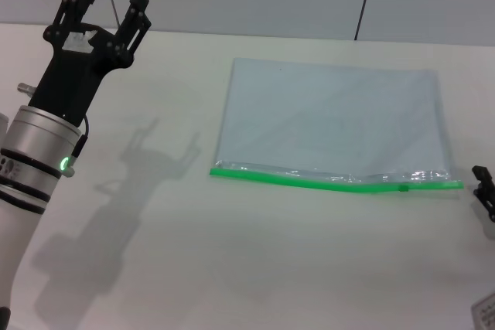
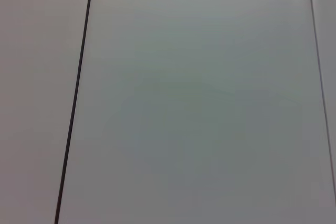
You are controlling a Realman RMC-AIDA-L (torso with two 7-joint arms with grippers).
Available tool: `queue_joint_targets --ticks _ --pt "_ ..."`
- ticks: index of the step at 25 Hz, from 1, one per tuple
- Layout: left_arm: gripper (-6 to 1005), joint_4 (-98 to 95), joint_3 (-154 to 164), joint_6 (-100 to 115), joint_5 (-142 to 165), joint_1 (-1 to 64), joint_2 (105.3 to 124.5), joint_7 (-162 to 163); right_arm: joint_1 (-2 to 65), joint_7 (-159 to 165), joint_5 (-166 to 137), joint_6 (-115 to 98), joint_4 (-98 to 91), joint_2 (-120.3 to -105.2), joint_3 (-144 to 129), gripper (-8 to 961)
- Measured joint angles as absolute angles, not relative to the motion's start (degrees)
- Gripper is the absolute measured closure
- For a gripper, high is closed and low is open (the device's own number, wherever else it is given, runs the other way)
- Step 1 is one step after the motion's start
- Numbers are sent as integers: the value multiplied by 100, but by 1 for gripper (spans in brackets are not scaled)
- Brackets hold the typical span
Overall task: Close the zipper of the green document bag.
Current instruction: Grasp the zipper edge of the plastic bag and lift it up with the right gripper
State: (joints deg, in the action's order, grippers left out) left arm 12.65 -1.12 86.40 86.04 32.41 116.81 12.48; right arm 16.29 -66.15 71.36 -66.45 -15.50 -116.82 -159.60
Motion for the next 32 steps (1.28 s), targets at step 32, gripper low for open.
queue_joint_targets --ticks 32 --pt "227 1266 -121 8640 8605 3241 11680 1248 1866 -7916 7099 -6036 -2289 -11680 -16066 133"
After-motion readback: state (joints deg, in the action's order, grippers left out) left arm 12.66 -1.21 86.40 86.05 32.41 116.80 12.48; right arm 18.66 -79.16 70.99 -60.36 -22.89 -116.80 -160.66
